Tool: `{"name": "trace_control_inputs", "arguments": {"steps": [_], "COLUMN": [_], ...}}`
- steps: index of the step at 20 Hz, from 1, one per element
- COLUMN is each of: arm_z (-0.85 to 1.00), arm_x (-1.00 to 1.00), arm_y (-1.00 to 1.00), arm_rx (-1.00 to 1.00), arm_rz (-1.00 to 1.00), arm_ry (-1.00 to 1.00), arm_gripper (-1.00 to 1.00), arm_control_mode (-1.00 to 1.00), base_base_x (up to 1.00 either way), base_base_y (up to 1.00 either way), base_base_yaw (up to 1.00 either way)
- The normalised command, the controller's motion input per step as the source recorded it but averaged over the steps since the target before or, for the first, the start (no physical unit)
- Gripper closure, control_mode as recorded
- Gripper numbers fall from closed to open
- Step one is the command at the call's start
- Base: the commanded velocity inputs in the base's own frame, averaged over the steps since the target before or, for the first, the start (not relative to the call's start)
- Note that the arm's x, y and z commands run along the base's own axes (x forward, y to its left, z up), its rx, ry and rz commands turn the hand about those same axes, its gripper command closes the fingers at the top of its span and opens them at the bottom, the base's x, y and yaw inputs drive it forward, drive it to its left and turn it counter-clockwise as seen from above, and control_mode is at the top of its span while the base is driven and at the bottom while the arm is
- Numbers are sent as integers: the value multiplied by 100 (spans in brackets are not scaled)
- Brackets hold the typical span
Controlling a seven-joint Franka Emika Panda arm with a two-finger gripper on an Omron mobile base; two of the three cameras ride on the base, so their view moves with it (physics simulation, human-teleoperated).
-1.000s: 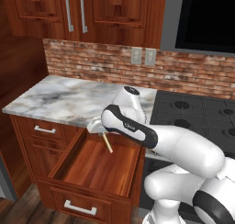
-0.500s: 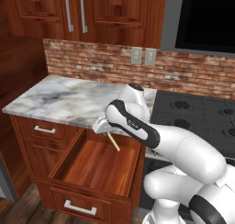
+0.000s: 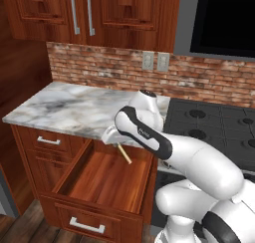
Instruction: Take a straw from the drawer in front and place it inside the glass cup on the dining counter.
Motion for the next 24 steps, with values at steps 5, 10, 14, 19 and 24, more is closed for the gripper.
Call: {"name": "trace_control_inputs", "arguments": {"steps": [5, 10, 14, 19, 24], "arm_z": [0, 0, 0, 0, 0], "arm_x": [-10, 0, 0, 0, 0], "arm_y": [0, 0, 0, 0, 0], "arm_rx": [0, 0, 0, 0, 0], "arm_rz": [0, 0, 0, 0, 0], "arm_ry": [0, 0, 0, 0, 0], "arm_gripper": [100, 100, 100, 100, 100], "arm_control_mode": [100, 100, 100, 100, 100], "base_base_x": [-76, -100, -92, -22, 0], "base_base_y": [0, 0, 0, 37, 50], "base_base_yaw": [0, 0, 0, 13, 56]}}
